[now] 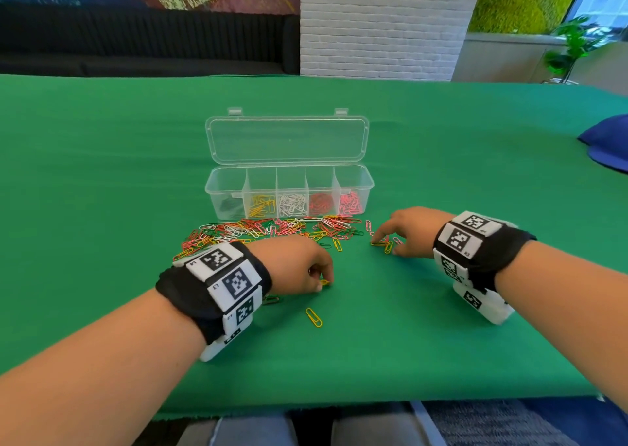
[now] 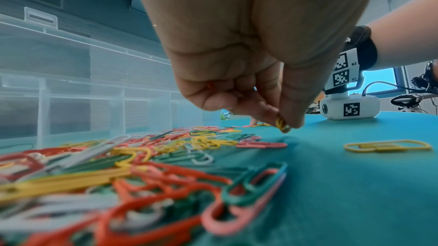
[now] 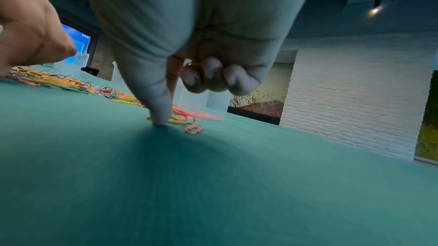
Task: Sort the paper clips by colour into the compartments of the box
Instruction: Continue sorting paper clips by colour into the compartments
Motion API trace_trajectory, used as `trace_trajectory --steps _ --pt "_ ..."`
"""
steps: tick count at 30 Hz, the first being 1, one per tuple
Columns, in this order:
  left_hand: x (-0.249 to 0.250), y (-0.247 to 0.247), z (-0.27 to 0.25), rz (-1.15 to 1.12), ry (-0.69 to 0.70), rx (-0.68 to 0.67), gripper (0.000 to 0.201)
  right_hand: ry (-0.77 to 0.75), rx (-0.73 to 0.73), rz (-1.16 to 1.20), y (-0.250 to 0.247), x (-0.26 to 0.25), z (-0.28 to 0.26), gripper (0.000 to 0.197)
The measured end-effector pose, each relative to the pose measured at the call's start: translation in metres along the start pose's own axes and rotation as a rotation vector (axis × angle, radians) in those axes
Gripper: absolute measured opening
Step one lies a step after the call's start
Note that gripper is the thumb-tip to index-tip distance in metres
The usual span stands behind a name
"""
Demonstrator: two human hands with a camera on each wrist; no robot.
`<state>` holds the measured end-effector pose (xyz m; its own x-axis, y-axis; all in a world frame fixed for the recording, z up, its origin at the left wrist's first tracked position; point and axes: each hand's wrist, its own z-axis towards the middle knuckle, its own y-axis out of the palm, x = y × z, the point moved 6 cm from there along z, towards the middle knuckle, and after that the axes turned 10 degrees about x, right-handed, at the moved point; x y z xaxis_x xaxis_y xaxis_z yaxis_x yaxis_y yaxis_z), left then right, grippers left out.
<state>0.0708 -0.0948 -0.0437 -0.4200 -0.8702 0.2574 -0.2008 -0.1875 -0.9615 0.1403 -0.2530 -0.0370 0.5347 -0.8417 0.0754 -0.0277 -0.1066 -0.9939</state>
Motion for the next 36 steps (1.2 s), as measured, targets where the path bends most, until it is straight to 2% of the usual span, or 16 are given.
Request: trace_trajectory --steps 7,16,21,23,27,30,32,36 --pt "-0.001 0.000 0.001 0.015 0.016 0.025 0.016 0.008 0.071 0.007 0.001 0.001 0.006 0.018" --pt "0.001 0.000 0.000 0.062 0.014 0.064 0.015 0.046 0.101 0.010 0.001 -0.001 0.003 0.021" --pt "0.000 -0.008 0.000 -0.011 0.005 0.080 0.009 0.163 0.208 0.324 -0.016 0.007 0.000 0.007" --pt "-0.003 -0.010 -0.001 -0.027 -0.001 0.059 0.012 0.264 0.238 0.508 -0.020 0.016 -0.002 0.019" --pt "-0.011 -0.011 0.000 -0.167 -0.069 0.009 0.017 0.409 0.157 0.667 -0.012 0.023 0.000 0.022" --pt "-0.015 -0.006 -0.001 -0.463 -0.192 -0.030 0.026 0.430 0.094 0.772 -0.008 0.018 0.001 0.022" --pt "-0.015 -0.005 -0.004 -0.582 -0.252 -0.032 0.029 0.447 0.079 0.861 -0.007 0.013 0.001 0.026" --pt "-0.011 -0.006 -0.008 -0.548 -0.203 -0.072 0.024 0.494 0.059 0.974 -0.004 0.007 0.005 0.038"
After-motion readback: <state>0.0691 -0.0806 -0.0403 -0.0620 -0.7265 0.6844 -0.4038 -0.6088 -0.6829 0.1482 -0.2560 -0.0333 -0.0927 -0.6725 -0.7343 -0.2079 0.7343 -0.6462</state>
